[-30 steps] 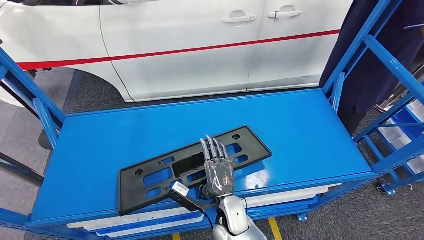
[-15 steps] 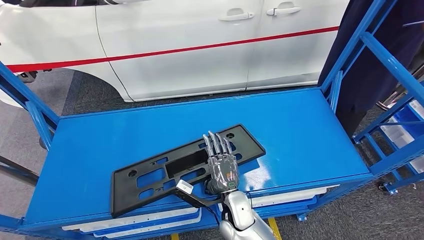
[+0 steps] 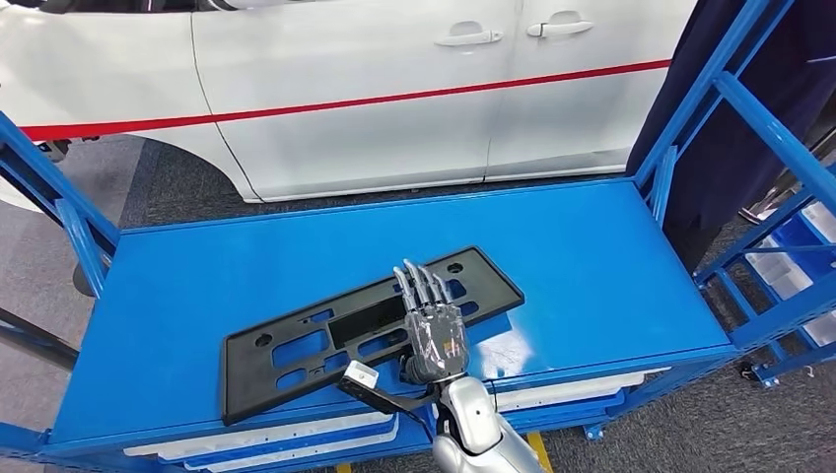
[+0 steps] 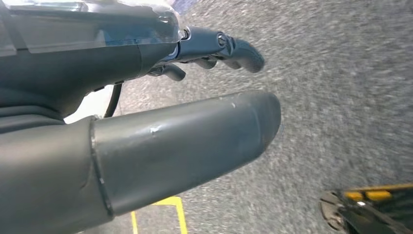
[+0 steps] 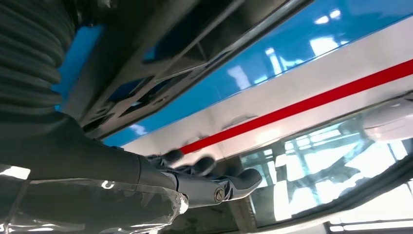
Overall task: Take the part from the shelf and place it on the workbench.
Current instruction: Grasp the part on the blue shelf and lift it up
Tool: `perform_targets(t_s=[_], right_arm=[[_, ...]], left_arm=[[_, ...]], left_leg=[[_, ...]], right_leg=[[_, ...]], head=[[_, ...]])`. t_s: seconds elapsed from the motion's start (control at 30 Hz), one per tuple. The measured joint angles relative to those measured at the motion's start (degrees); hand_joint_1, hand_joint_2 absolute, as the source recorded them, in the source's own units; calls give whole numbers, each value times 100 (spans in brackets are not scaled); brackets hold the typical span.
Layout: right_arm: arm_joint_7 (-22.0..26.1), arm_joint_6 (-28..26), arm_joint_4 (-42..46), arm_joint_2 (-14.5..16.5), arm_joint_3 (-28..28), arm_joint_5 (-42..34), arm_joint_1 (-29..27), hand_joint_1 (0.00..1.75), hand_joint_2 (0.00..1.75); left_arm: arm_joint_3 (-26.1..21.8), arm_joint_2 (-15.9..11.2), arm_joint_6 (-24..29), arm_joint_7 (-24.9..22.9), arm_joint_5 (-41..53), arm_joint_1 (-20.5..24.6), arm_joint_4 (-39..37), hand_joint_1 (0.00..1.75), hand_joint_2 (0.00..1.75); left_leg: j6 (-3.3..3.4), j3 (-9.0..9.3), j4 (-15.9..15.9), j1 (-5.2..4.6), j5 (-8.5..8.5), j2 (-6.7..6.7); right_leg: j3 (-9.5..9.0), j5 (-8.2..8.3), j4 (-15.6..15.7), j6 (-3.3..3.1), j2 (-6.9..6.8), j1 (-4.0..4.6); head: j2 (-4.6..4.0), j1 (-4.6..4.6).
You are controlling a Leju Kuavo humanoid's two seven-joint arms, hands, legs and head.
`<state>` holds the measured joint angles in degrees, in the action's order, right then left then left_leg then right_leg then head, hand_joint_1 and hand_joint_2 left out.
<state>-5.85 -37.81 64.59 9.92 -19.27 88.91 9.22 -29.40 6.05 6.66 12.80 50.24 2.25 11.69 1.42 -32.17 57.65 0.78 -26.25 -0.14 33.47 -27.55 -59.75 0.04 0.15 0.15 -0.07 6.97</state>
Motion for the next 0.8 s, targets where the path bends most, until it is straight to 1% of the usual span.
perform_targets(t_s=[0.03, 0.07, 0.1, 0.13, 0.17, 0.2, 0.23, 0.27, 0.3, 0.33, 0.37, 0.4, 0.47, 0.5, 0.53, 0.57, 0.63, 0.67, 0.7, 0.73, 0.77, 0.8], right_arm=[[70, 0, -1, 0, 20, -25, -1, 162, 175], [132, 0, -7, 1, 51, -43, -7, 161, 175], [183, 0, -16, 1, 86, -53, -17, 158, 175], [220, 0, -28, 1, 121, -62, -32, 155, 175], [253, 0, -42, 1, 158, -69, -49, 150, 175], [268, 0, -53, 1, 192, -78, -60, 145, 175], [268, 0, -65, 1, 221, -85, -65, 141, 175], [256, 0, -76, 0, 246, -88, -66, 139, 175], [237, 0, -87, -1, 266, -88, -64, 138, 175], [221, 0, -95, -1, 276, -80, -62, 138, 175], [213, 0, -99, -1, 283, -65, -60, 138, 175], [212, 0, -102, 0, 287, -50, -57, 138, 175], [213, 0, -101, 1, 292, -31, -49, 140, 175], [212, 1, -101, 2, 294, -30, -46, 142, 175], [211, 1, -101, 2, 296, -27, -43, 144, 175], [210, 1, -102, 3, 299, -20, -44, 145, 175], [210, 1, -104, 3, 313, 1, -50, 144, 175], [211, 1, -106, 3, 320, 13, -53, 144, 175], [211, 2, -107, 3, 328, 22, -54, 143, 175], [210, 2, -108, 3, 336, 30, -54, 141, 175], [210, 1, -108, 3, 341, 39, -55, 137, 175], [207, 2, -109, 3, 348, 45, -57, 132, 175]], left_arm=[[-5, 1, -3, 0, 7, 0, 0, 0, 0], [-10, 0, -5, 1, 13, 1, 0, 0, 0], [-16, -1, -5, 1, 17, 2, 0, 0, 0], [-23, -2, -5, 1, 22, 2, 0, 0, 0], [-31, -2, -5, 1, 29, 1, -1, 0, 0], [-41, -2, -6, 1, 39, 0, -1, 0, 0], [-52, -1, -7, 1, 52, 0, -2, 0, 0], [-64, 2, -10, 2, 64, 1, -2, 0, 0], [-74, 4, -14, 2, 73, 4, -2, 0, 0], [-85, 6, -19, 3, 79, 7, -1, 0, 0], [-95, 7, -25, 3, 82, 9, -1, 0, 0], [-104, 7, -31, 3, 84, 11, -1, 0, 0], [-113, 7, -39, 3, 86, 12, -1, 0, 0], [-114, 7, -42, 3, 87, 12, -1, 0, 0], [-114, 9, -45, 4, 89, 13, -1, 0, 0], [-114, 11, -49, 7, 94, 12, -2, 0, 0], [-114, 17, -60, 13, 104, 7, -2, 0, 0], [-115, 17, -63, 15, 109, 2, -2, 0, 0], [-116, 17, -64, 17, 111, -3, -2, 0, 0], [-117, 16, -66, 17, 113, -5, -2, 0, 0], [-117, 14, -66, 18, 115, -6, -2, 0, 0], [-118, 14, -66, 18, 118, -4, -2, 0, 0]], left_leg=[[32, 8, -31, 18, 20, 7], [50, 6, -39, 20, 28, 14], [62, -2, -38, 20, 30, 14], [65, -8, -35, 18, 29, 14], [63, -10, -30, 17, 28, 13], [59, -11, -21, 18, 24, 11], [49, -8, -8, 20, 15, 8], [33, -7, 11, 23, 2, 5], [7, -13, 36, 16, -16, 2], [-23, -20, 59, 9, -31, -3], [-56, -26, 73, 1, -42, -5], [-91, -26, 74, -2, -45, -7], [-162, -8, 73, 18, -63, -6], [-193, -26, 136, 29, -120, -5], [-219, -97, 308, 35, -240, -4], [-238, -224, 595, 40, -413, -2], [-263, -567, 1340, 42, -761, -1], [-267, -685, 1597, 43, -827, -1], [-263, -707, 1649, 42, -779, -1], [-253, -625, 1479, 42, -629, -1], [-236, -453, 1124, 42, -416, -1], [-216, -259, 722, 41, -246, -1]], right_leg=[[83, -133, -194, 28, 0, -5], [225, -314, -510, 52, -1, -24], [406, -503, -891, 71, -3, -39], [574, -637, -1240, 88, -3, -55], [675, -669, -1440, 102, -5, -70], [674, -587, -1426, 111, -7, -84], [562, -410, -1188, 113, -10, -97], [374, -199, -797, 109, -12, -107], [194, -53, -421, 97, -13, -101], [62, 39, -136, 78, -12, -93], [-3, 60, 14, 56, -8, -81], [-10, 39, 39, 28, -4, -63], [-30, 55, 70, -43, -4, -61], [-49, 66, 93, -83, -10, -66], [-62, 79, 116, -118, -18, -77], [-70, 86, 128, -142, -27, -83], [-61, 87, 124, -162, -35, -70], [-60, 84, 120, -166, -36, -62], [-64, 81, 115, -168, -35, -57], [-73, 76, 111, -166, -32, -54], [-86, 70, 107, -161, -28, -53], [-96, 62, 104, -148, -26, -49]], head=[[0, 1], [0, 0], [0, 1], [0, 0], [0, 1], [0, 1], [0, 1], [0, 1], [0, 1], [0, 0], [0, -1], [0, -2], [0, -1], [0, -1], [0, -1], [0, -2], [0, -2], [0, -2], [0, -2], [0, -2], [0, -2], [0, -2]])
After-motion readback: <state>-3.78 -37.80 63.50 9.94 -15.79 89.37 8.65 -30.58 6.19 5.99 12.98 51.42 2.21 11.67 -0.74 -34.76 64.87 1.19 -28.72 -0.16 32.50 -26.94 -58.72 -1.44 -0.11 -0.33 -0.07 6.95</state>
